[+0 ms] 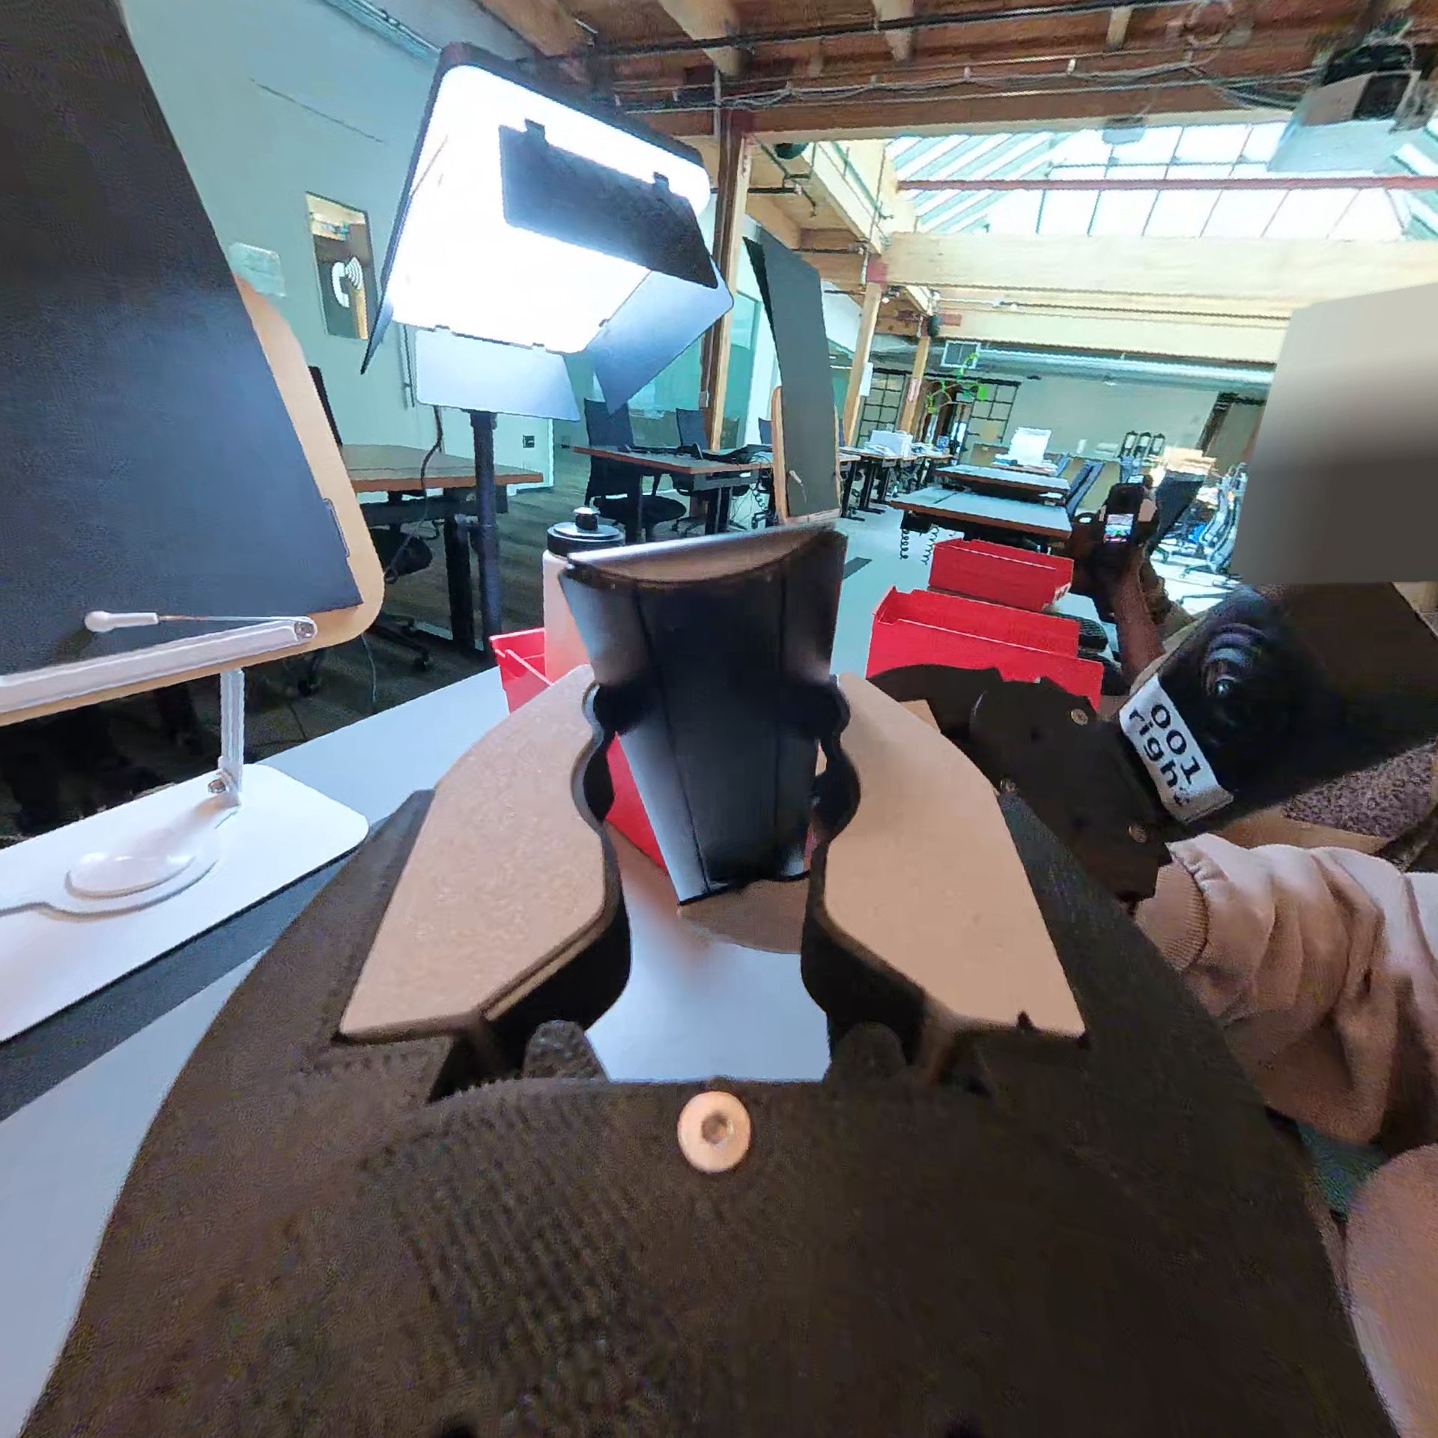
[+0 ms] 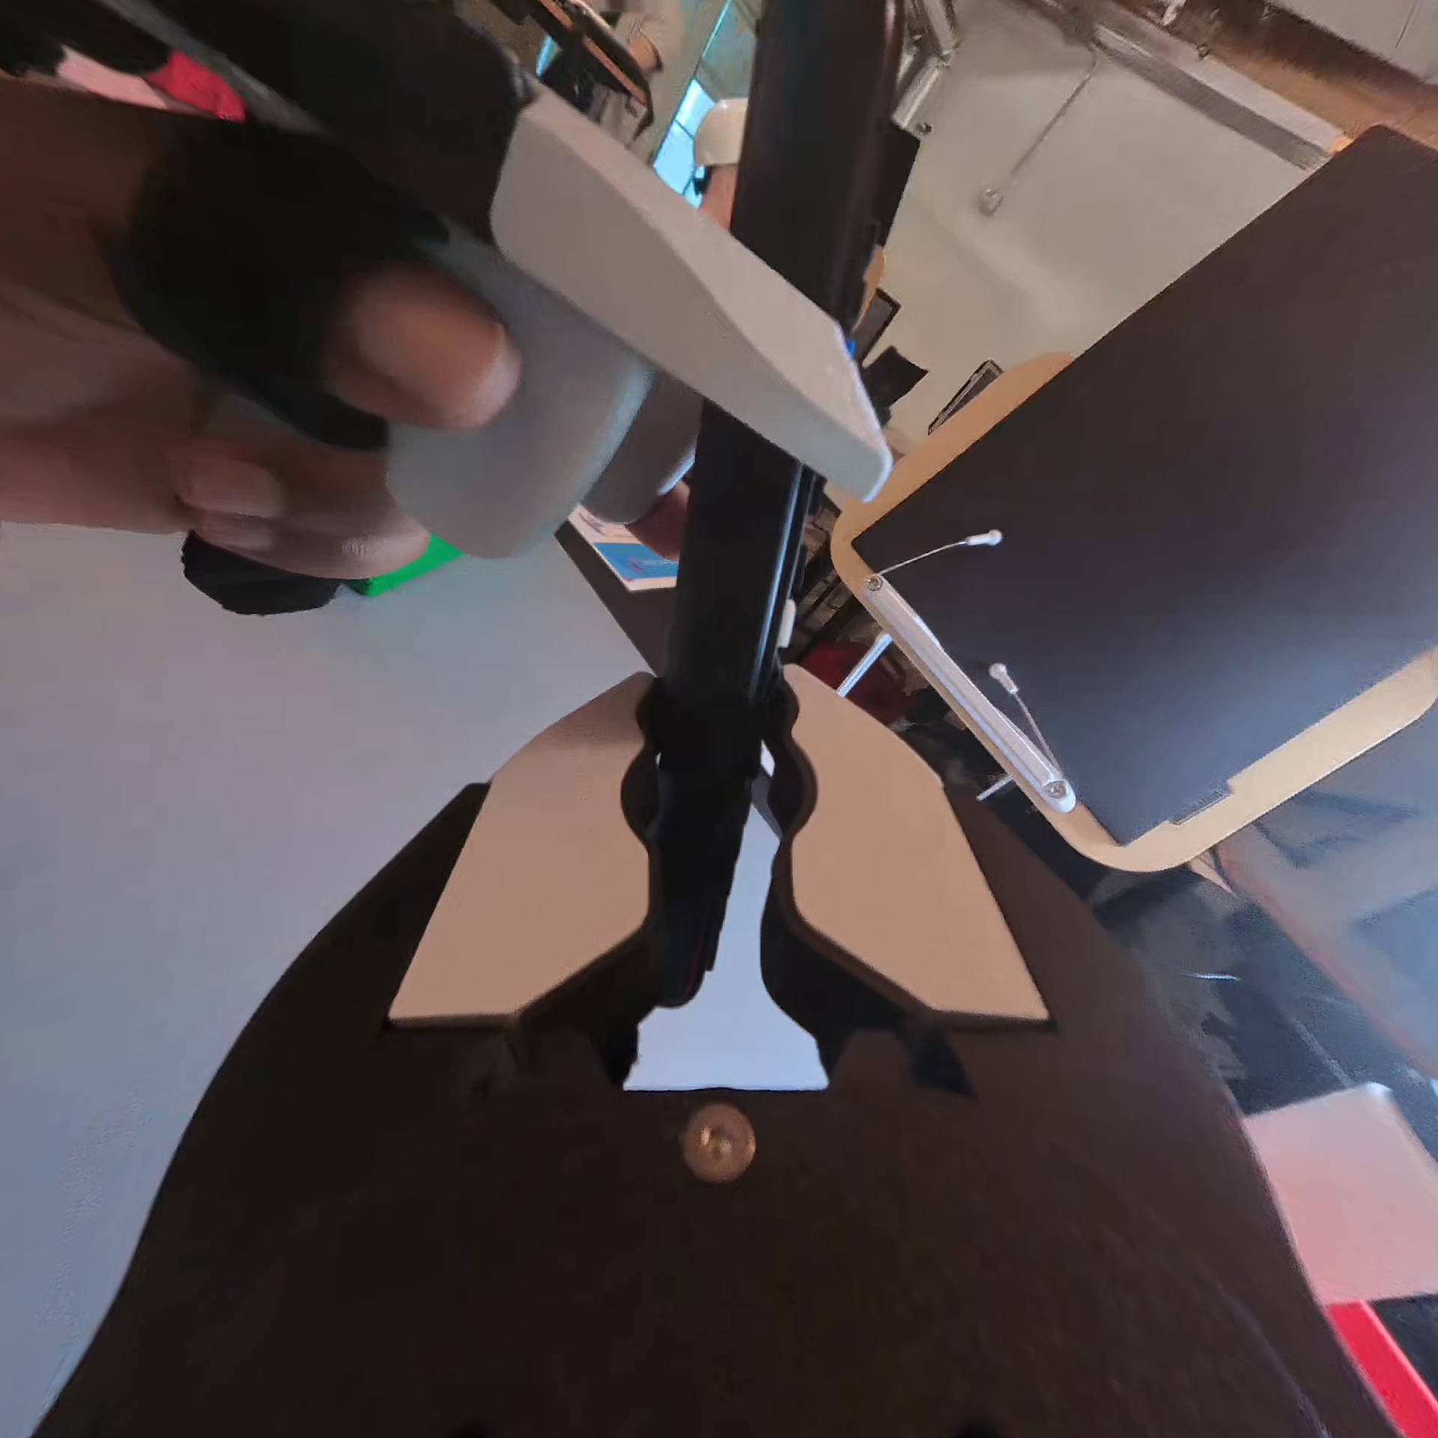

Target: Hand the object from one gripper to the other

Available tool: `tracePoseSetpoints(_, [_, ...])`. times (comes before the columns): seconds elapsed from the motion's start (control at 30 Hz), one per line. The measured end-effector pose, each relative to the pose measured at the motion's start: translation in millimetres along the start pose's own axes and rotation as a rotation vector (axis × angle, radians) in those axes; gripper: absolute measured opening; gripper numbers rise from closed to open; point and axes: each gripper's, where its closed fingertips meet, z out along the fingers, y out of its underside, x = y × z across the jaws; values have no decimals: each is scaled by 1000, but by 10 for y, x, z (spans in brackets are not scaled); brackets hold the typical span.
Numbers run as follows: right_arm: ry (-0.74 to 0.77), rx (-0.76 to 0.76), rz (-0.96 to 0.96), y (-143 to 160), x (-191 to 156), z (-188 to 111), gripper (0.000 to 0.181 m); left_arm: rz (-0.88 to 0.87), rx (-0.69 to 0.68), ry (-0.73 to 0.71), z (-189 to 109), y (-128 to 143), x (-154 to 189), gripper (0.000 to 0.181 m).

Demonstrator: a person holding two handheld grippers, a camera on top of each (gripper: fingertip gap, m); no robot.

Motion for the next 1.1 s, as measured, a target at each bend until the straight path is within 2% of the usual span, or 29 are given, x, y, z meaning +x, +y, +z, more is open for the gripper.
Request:
tracePoseSetpoints(0.07, [-50, 4, 41, 24, -17, 5, 24, -5, -3, -7, 11, 16, -13, 52])
tracePoseSetpoints(0.13, [-172, 56, 166, -35, -66, -35, 24, 10, 36, 62, 5, -40, 66, 50])
tracePoseSetpoints(0.2, [-384, 155, 356, -171, -158, -140, 24, 10, 71, 181, -29, -124, 214, 60])
tracePoseSetpoints(0.33, [-877, 444, 690, -549, -254, -612, 24, 42, 62, 400, -120, -133, 507, 61])
tracePoseSetpoints(0.43, [-1144, 544, 785, -672, -333, -912, 24, 22, 30, 557, -156, -50, 755, 61])
tracePoseSetpoints(0.5, [-1247, 516, 783, -644, -451, -981, 24, 9, 16, 663, -195, -4, 935, 54])
tracePoseSetpoints(0.53, [-1266, 489, 768, -608, -519, -974, 24, 25, -7, 659, -175, 39, 956, 48])
tracePoseSetpoints(0.6, [-1205, 444, 750, -529, -556, -855, 24, 90, -63, 584, -112, 126, 895, 37])
tracePoseSetpoints(0.7, [-979, 371, 758, -383, -348, -570, 28, 106, -127, 437, -62, 150, 643, 26])
tracePoseSetpoints(0.83, [-724, 264, 510, -187, -22, -519, 51, 209, -335, 316, -66, 416, 371, 24])
tracePoseSetpoints(0.97, [-604, 168, 208, -179, 63, -671, 57, 359, -559, 277, -55, 826, 293, 24])
tracePoseSetpoints(1.03, [-577, 88, 78, -126, 3, -699, 57, 431, -661, 282, -51, 1039, 312, 24])
tracePoseSetpoints(1.1, [-603, -18, -32, 9, -148, -710, 55, 477, -704, 294, -33, 1156, 364, 24])
